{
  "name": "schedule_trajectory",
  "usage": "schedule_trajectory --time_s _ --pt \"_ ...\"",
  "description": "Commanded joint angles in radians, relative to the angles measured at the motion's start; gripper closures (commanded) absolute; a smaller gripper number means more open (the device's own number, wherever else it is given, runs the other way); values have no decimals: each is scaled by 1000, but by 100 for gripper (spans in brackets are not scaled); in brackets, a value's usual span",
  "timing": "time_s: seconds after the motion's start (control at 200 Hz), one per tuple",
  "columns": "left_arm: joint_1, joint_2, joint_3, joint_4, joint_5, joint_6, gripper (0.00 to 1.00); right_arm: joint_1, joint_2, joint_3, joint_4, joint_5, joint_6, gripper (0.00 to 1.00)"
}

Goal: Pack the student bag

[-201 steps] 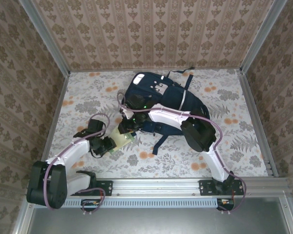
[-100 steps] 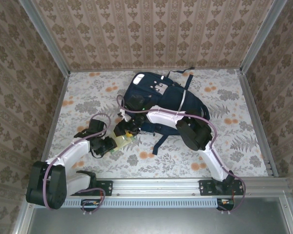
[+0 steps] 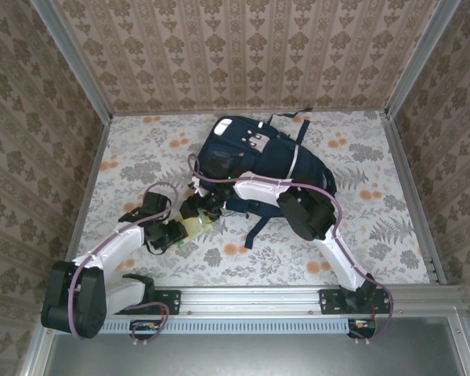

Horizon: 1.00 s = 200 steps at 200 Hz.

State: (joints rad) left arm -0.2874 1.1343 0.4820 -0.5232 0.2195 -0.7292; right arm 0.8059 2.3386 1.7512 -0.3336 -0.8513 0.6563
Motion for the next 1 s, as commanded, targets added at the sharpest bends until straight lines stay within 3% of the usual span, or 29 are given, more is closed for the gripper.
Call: schedule_trajectory --time_s 0.0,0.325,0.58,0.655,0.79,0.89,0.995 --pt "-8 -7 -28 -34 -19 20 60 -18 -67 -31 44 -49 36 29" --pt "-10 -56 6 -93 -28 12 55 -49 -111 -60 -70 93 -57 43" --pt "-17 -84 16 -130 -40 3 52 -58 -126 -62 -75 131 -58 48" --pt "-20 -79 18 -129 -40 2 52 -61 -136 -71 -63 136 -58 55" --pt "-22 -77 32 -137 -39 -2 51 -59 -125 -74 -42 109 -41 77" --pt "-21 -96 78 -188 -45 1 47 -61 -125 -81 -35 113 -34 80" --pt "-20 -143 120 -263 -59 -12 36 -73 -132 -96 -15 112 -14 82"
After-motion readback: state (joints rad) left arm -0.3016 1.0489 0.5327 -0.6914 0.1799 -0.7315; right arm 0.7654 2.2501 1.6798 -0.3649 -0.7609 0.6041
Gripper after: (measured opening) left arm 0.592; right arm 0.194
